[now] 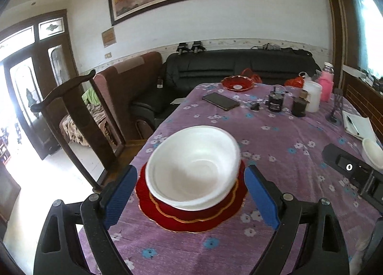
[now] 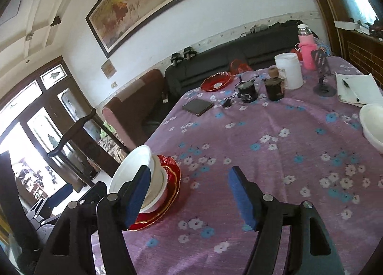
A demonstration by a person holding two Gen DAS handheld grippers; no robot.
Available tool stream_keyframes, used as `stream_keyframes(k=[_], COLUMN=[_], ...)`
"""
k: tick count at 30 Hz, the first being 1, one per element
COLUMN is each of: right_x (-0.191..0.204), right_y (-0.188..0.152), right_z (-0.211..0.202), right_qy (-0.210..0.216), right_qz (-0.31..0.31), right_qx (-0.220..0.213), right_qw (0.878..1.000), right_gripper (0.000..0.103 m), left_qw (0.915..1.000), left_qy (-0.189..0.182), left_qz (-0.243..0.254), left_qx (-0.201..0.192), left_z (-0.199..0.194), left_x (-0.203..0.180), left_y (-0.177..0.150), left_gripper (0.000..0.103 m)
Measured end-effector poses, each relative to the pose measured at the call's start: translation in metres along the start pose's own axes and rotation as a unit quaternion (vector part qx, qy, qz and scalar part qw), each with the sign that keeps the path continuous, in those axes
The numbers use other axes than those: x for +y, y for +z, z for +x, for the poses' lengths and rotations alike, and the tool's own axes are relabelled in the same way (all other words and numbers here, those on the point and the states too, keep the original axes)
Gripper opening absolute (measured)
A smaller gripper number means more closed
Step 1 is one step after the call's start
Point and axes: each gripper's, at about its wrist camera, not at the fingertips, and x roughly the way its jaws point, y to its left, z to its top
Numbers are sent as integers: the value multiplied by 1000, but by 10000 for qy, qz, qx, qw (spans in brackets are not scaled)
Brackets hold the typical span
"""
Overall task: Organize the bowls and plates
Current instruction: 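Move the right tool toward the white bowl beside the notepad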
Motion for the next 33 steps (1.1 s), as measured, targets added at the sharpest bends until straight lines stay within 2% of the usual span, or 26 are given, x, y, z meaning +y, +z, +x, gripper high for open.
stream_keyframes(k=[17, 33], right_x=[-27, -41], right_y=[-8, -14], right_z=[-14, -3], right_qy=[-141, -222], right_qz=[148, 281], right_qx=[-5, 172], right_qw=[9998, 9992], right_gripper=[74, 74], left_qw=[9981, 9958], left_qy=[-344, -519], left_qz=[508, 718], left_qx=[74, 250], left_z=[-10, -1], left_x=[-47, -64], left_y=[-10, -18], left_gripper=[91, 91])
